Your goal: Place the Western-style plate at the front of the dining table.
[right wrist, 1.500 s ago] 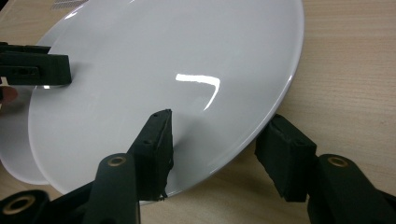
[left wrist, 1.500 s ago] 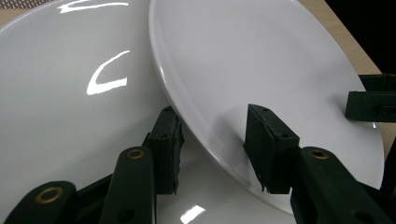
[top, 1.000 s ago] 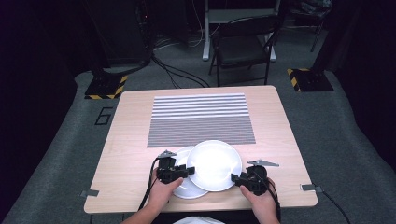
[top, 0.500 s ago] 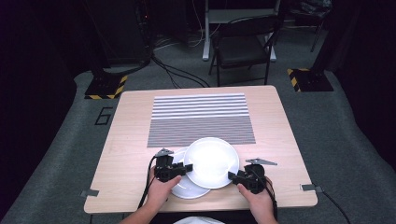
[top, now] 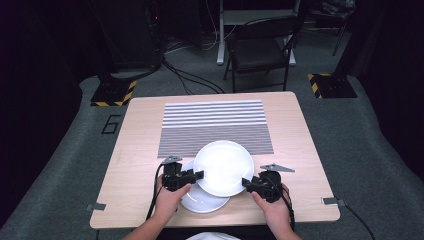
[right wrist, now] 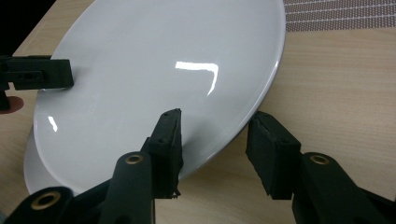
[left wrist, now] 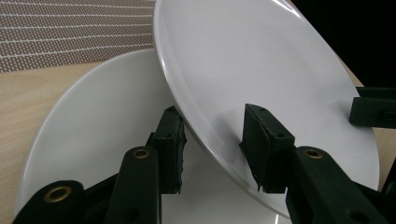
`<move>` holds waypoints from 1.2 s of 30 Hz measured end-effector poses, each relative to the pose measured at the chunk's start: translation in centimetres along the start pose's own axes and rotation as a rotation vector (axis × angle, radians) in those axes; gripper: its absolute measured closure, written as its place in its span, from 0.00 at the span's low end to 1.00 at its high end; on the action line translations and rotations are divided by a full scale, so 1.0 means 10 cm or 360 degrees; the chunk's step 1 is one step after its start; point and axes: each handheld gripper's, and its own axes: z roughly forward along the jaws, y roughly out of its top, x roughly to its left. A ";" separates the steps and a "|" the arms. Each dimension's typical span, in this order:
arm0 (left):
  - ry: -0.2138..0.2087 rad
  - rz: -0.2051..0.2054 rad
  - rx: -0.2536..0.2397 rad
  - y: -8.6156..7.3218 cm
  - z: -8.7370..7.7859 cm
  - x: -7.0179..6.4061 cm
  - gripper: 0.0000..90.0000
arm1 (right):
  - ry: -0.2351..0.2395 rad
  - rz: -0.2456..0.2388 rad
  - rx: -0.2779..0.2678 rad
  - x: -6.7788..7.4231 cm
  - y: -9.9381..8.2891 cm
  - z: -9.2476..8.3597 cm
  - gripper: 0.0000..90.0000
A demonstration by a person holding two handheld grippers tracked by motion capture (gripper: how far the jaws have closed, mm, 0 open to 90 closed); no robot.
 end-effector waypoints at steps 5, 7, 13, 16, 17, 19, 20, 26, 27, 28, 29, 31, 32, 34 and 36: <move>0.0007 -0.0015 -0.0013 0.03 -0.03 0.02 0.66 | 0.0005 -0.0002 -0.0014 0.03 0.05 0.04 0.61; 0.0009 -0.0017 -0.0020 0.05 -0.04 0.04 0.66 | 0.0007 -0.0005 -0.0015 0.04 0.07 0.05 0.62; 0.0024 -0.0015 -0.0033 0.08 -0.06 0.04 0.66 | -0.0003 -0.0017 -0.0022 0.06 0.14 0.08 0.61; 0.0025 -0.0010 -0.0033 0.09 -0.07 0.05 0.66 | -0.0002 -0.0023 -0.0021 0.07 0.16 0.09 0.62; 0.0027 -0.0003 -0.0036 0.10 -0.07 0.05 0.66 | -0.0001 -0.0027 -0.0026 0.07 0.17 0.09 0.62; 0.0029 -0.0026 -0.0041 0.11 -0.08 0.05 0.66 | -0.0002 -0.0028 -0.0023 0.08 0.18 0.09 0.62; 0.0030 -0.0025 -0.0040 0.12 -0.08 0.05 0.66 | 0.0001 -0.0036 -0.0026 0.08 0.19 0.10 0.62; 0.0038 -0.0028 -0.0051 0.15 -0.09 0.08 0.66 | 0.0001 -0.0039 -0.0037 0.10 0.24 0.11 0.62; 0.0041 -0.0027 -0.0052 0.15 -0.09 0.08 0.66 | 0.0002 -0.0054 -0.0037 0.11 0.25 0.11 0.62; 0.0042 -0.0033 -0.0054 0.16 -0.09 0.08 0.66 | 0.0002 -0.0054 -0.0037 0.11 0.25 0.11 0.62; 0.0043 -0.0030 -0.0052 0.18 -0.10 0.10 0.66 | -0.0001 -0.0049 -0.0038 0.12 0.26 0.11 0.62; 0.0045 -0.0033 -0.0055 0.18 -0.10 0.10 0.66 | 0.0001 -0.0058 -0.0040 0.12 0.27 0.12 0.62; 0.0043 -0.0035 -0.0058 0.20 -0.10 0.10 0.66 | -0.0001 -0.0058 -0.0048 0.12 0.29 0.12 0.62; 0.0048 -0.0032 -0.0057 0.21 -0.10 0.11 0.66 | 0.0001 -0.0051 -0.0050 0.13 0.30 0.12 0.62; 0.0048 -0.0037 -0.0063 0.23 -0.10 0.11 0.66 | 0.0002 -0.0052 -0.0051 0.13 0.32 0.13 0.62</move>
